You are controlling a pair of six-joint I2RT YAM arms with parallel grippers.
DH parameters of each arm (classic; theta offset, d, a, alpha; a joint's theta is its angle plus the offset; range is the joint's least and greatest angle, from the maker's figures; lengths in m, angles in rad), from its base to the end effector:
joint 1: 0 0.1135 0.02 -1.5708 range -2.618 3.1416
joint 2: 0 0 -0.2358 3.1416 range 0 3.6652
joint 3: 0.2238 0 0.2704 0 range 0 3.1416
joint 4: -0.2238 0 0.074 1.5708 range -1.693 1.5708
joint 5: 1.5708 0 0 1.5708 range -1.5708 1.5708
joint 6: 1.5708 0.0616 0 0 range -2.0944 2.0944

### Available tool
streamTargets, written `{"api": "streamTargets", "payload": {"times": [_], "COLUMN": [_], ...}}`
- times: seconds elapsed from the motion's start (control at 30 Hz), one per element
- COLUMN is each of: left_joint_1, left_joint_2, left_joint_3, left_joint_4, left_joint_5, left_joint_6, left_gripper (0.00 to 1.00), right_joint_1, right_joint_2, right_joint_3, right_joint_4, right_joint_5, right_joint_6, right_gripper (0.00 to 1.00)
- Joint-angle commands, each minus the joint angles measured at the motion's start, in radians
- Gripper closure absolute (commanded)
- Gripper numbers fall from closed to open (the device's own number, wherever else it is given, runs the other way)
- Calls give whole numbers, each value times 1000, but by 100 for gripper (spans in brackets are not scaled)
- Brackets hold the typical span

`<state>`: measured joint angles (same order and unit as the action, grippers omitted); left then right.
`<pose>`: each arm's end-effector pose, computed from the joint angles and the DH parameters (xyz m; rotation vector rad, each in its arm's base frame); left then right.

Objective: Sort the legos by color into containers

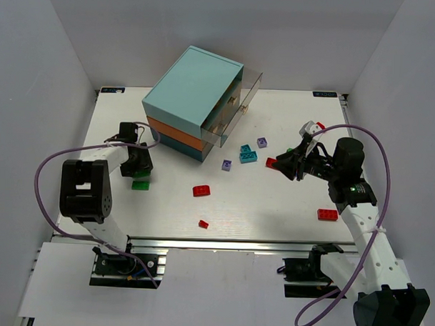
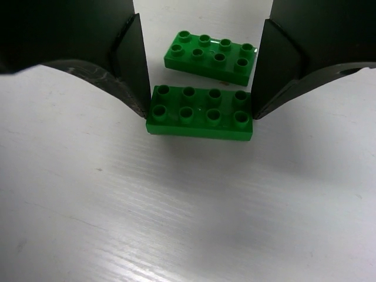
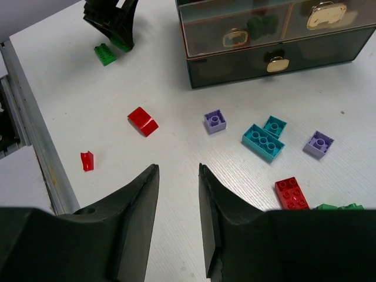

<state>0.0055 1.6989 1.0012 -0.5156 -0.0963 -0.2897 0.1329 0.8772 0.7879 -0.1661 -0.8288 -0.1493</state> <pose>0.3380 0.0078 0.0972 -0.4318 2.7400 0.0613 0.2409 0.0780 0.3019 -0.8138 1.6075 0.7396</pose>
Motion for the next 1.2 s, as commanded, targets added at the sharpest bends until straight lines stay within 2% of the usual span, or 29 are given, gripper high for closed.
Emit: {"api": "streamTargets", "payload": {"times": [0.0, 0.07, 0.27, 0.37, 0.4, 0.5, 0.6, 0.73, 0.87, 1.03, 1.17], "left_joint_1": [4, -7, -16, -16, -16, -25, -25, -56, -113, -219, -346], "left_joint_2": [-100, -211, -482, -594, -625, -738, -777, -749, -661, -500, -365], "left_joint_3": [-9, -24, -18, -41, -70, -104, -76, 34, 132, 241, 367], "left_joint_4": [25, 55, 54, 57, 71, 133, 176, 247, 272, 273, 204], "left_joint_5": [33, 35, 94, 226, 342, 533, 647, 783, 800, 727, 586], "left_joint_6": [-14, -25, -48, -43, -39, -35, -61, -109, -124, -115, -69], "left_gripper": [61, 68, 75, 77, 79, 81, 83, 84, 84, 84, 85], "right_joint_1": [-3, 0, -1, -1, -1, -4, 0, -3, -3, -6, -10], "right_joint_2": [-4, -4, 2, 5, 5, 11, 20, 26, 28, 34, 39], "right_joint_3": [-6, -6, -7, -7, -7, -10, -10, -9, -10, -15, -13], "right_joint_4": [22, 22, 20, 20, 22, 22, 23, 25, 31, 39, 37], "right_joint_5": [11, 11, 14, 20, 23, 34, 46, 72, 100, 120, 132], "right_joint_6": [-12, -12, -15, -18, -18, -19, -24, -30, -33, -39, -45], "right_gripper": [61, 61, 61, 61, 61, 61, 61, 61, 61, 61, 61]}}
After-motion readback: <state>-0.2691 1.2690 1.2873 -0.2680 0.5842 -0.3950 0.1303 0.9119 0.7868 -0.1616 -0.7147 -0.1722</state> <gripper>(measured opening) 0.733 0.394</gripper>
